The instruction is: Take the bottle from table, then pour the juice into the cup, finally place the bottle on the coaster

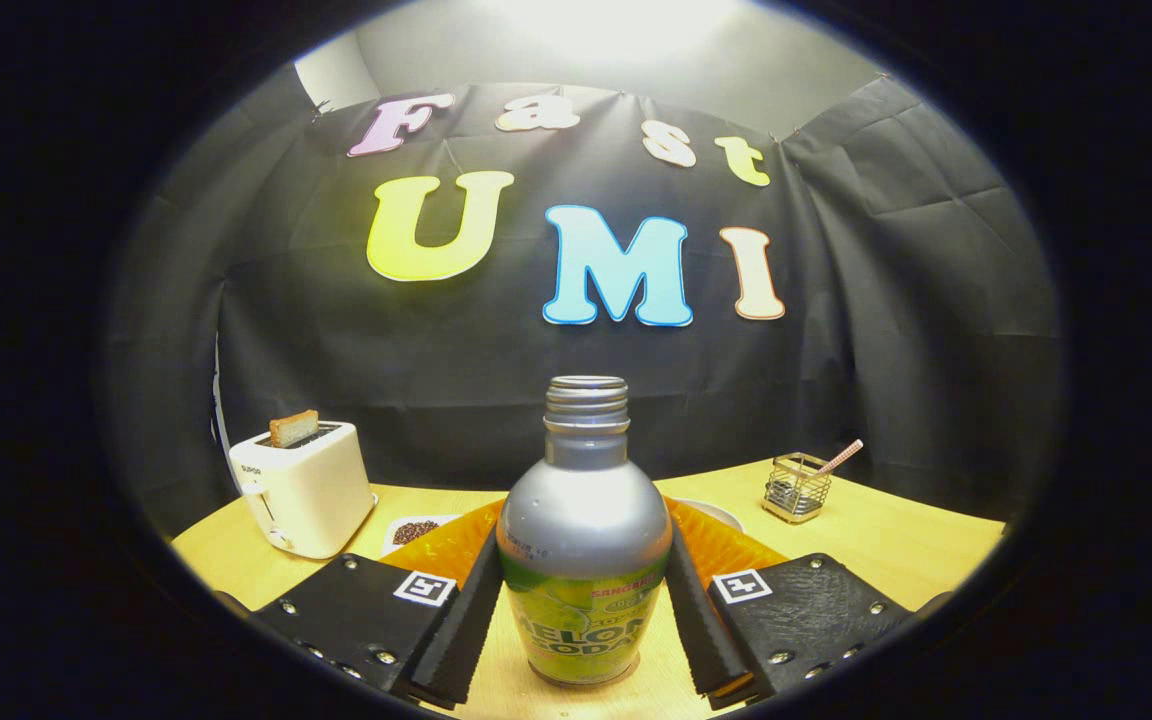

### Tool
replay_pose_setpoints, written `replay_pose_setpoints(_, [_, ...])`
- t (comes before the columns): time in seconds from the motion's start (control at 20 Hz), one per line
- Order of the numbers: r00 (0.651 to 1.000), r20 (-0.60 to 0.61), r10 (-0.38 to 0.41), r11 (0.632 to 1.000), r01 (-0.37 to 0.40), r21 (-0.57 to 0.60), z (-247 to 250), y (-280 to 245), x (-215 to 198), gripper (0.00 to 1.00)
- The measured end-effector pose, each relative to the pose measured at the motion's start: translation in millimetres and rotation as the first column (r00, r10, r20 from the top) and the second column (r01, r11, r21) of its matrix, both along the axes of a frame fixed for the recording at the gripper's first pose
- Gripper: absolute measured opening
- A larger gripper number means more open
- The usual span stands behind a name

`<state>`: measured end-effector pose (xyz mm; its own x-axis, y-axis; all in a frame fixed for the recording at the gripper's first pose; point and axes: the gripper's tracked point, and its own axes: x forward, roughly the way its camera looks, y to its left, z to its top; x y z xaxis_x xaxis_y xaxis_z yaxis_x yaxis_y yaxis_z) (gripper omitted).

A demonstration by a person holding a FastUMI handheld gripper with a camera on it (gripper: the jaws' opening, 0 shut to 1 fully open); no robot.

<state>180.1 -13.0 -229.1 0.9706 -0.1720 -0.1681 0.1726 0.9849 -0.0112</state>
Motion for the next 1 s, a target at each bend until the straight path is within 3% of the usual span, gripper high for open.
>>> replay_pose_setpoints(0.4, [0.999, -0.032, 0.037, 0.999, -0.035, 0.039, -46.2, -2.4, 21.2, 0.79])
replay_pose_setpoints(1.0, [0.998, -0.032, 0.052, 0.999, -0.052, -0.002, -69.9, 0.4, 28.8, 0.79])
